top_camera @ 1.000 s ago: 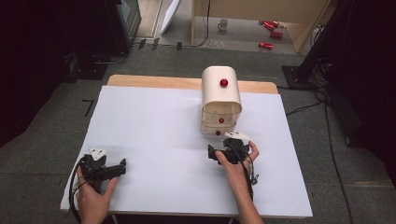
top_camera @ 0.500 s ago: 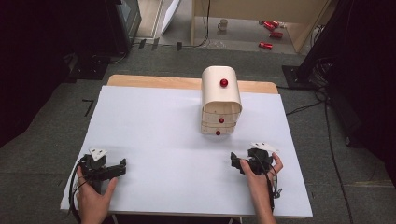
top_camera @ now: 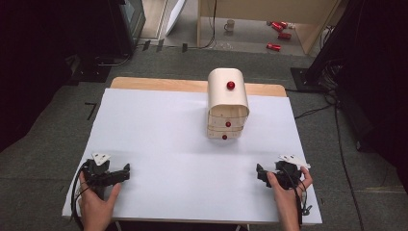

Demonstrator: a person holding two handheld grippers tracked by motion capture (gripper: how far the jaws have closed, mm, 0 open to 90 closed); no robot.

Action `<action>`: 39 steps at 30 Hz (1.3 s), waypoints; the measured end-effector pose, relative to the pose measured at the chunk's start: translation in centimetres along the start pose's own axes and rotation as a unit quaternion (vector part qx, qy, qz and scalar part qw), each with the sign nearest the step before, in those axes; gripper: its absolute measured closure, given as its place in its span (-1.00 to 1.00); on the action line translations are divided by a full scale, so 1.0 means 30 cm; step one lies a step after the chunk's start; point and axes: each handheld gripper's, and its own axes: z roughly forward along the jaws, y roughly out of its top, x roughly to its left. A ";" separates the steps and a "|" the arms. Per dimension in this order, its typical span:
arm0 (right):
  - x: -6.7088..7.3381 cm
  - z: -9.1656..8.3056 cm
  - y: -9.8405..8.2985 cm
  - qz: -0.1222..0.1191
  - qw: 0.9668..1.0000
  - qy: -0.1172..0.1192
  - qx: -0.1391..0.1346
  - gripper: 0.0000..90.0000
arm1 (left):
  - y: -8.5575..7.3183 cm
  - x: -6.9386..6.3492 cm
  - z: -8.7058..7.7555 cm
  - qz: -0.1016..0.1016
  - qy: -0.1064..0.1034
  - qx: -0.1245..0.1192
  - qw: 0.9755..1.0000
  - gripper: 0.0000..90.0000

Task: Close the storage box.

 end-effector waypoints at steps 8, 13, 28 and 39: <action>-0.068 -0.021 -0.033 -0.008 1.000 -0.008 0.004 -0.99 | 0.000 0.000 0.000 0.000 0.000 0.000 1.000 -1.00; -0.075 -0.018 -0.063 -0.045 0.998 -0.037 0.003 -0.99 | 0.000 0.000 0.000 0.000 0.000 0.000 1.000 -1.00; -0.078 -0.011 -0.077 -0.056 0.998 -0.031 -0.002 -0.96 | 0.000 0.001 0.000 0.001 0.000 0.001 1.000 -1.00; -0.079 -0.010 -0.075 -0.052 0.998 -0.032 0.001 -0.99 | 0.000 0.001 0.000 0.001 -0.001 0.001 1.000 -1.00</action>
